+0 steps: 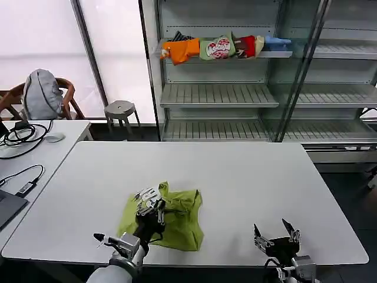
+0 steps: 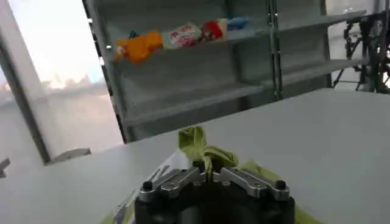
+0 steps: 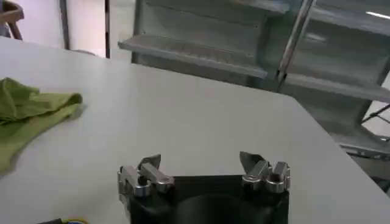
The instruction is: Fold and organize the clothes.
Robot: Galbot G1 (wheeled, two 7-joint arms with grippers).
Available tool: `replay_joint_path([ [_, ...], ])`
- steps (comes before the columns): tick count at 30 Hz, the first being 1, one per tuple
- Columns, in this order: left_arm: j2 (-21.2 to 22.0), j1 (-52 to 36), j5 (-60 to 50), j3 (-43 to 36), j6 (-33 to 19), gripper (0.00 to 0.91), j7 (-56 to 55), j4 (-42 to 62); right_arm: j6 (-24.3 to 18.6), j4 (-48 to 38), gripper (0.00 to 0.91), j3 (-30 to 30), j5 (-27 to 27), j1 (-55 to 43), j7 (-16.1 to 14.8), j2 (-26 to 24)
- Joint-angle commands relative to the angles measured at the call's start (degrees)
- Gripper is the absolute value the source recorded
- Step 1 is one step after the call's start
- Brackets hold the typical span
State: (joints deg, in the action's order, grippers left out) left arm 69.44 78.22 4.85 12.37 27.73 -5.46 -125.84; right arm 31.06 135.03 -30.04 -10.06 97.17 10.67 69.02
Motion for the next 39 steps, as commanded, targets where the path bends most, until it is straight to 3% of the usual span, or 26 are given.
replay_joint_path([
  [1, 1.3, -3.5, 1.7, -5.4, 2.3, 0.01, -3.5, 1.6, 0.0, 0.0, 0.907, -0.2, 0.1, 0.3, 0.0, 0.1],
  [20, 2.8, -5.5, 2.2, -5.6, 0.6, 0.03, -4.3, 4.5, 0.0, -0.1, 0.907, 0.3, 0.0, -0.7, -0.1, 0.2],
  [21, 2.8, -5.5, 2.2, -5.6, 0.7, 0.081, -4.2, 4.5, 0.0, 0.0, 0.907, 0.3, 0.0, -0.7, -0.1, 0.3],
  [22, 2.7, -5.4, 2.2, -5.6, 0.7, 0.907, -4.2, 4.5, 0.0, 0.0, 0.907, 0.3, 0.0, -0.7, 0.0, 0.3],
  [31, 2.7, -4.5, 11.1, -6.3, 1.5, 0.907, -4.1, 0.7, 0.0, -0.1, 0.907, 0.4, 0.0, -0.7, -0.1, 0.3],
  [34, 2.7, -4.0, 18.5, -6.4, -3.6, 0.907, -2.5, -0.5, -0.1, -0.1, 0.907, 0.6, 0.1, -0.5, -0.1, 0.5],
  [39, 2.7, -3.6, 22.4, -5.5, -6.3, 0.907, -1.3, -4.2, -0.3, -0.2, 0.907, 0.8, 0.2, -0.3, -0.1, 0.6],
])
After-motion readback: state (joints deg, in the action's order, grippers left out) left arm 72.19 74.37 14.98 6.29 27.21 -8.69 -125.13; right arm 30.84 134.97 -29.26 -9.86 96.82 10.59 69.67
